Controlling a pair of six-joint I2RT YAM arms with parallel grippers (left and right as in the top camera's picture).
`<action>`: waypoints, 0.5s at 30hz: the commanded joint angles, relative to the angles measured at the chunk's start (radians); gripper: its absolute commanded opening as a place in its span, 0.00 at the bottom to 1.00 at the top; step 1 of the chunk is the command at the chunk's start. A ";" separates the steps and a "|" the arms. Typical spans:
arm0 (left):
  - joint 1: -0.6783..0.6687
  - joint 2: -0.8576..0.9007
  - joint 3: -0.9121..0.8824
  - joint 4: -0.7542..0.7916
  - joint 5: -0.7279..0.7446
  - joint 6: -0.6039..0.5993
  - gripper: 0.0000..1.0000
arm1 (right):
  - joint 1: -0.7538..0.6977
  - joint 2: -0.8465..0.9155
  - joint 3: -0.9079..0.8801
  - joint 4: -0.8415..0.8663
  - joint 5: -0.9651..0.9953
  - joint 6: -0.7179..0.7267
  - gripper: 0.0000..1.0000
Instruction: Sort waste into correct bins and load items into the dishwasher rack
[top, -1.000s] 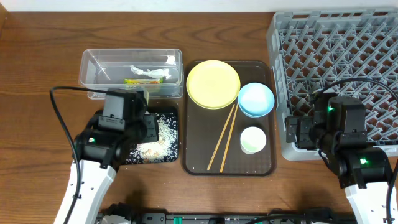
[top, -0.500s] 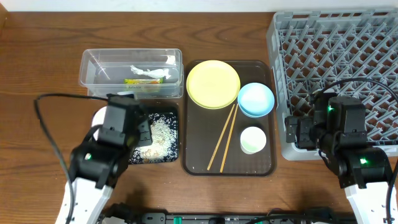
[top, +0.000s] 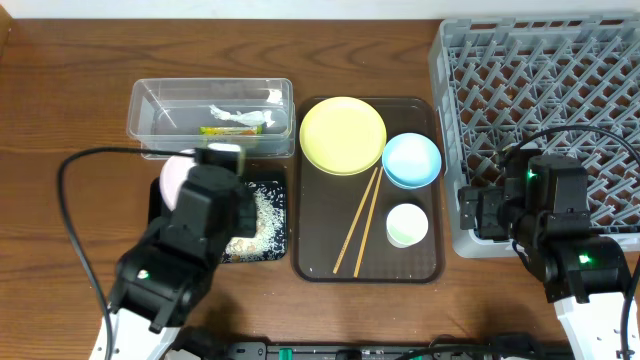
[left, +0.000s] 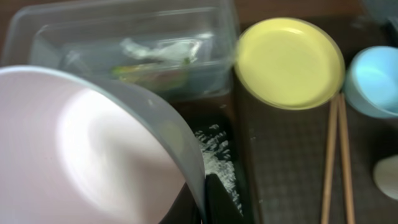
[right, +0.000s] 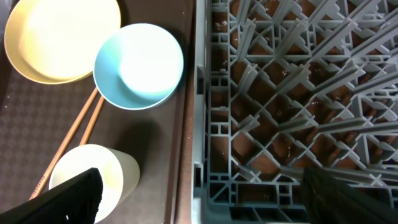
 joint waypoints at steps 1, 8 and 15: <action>-0.086 0.061 0.013 0.057 -0.027 0.109 0.06 | 0.007 -0.002 0.023 -0.002 0.003 -0.001 0.99; -0.188 0.240 0.013 0.153 0.005 0.122 0.06 | 0.007 -0.002 0.023 -0.002 0.003 -0.001 0.99; -0.228 0.398 0.013 0.284 0.167 0.119 0.06 | 0.007 -0.002 0.023 -0.002 0.003 -0.001 0.99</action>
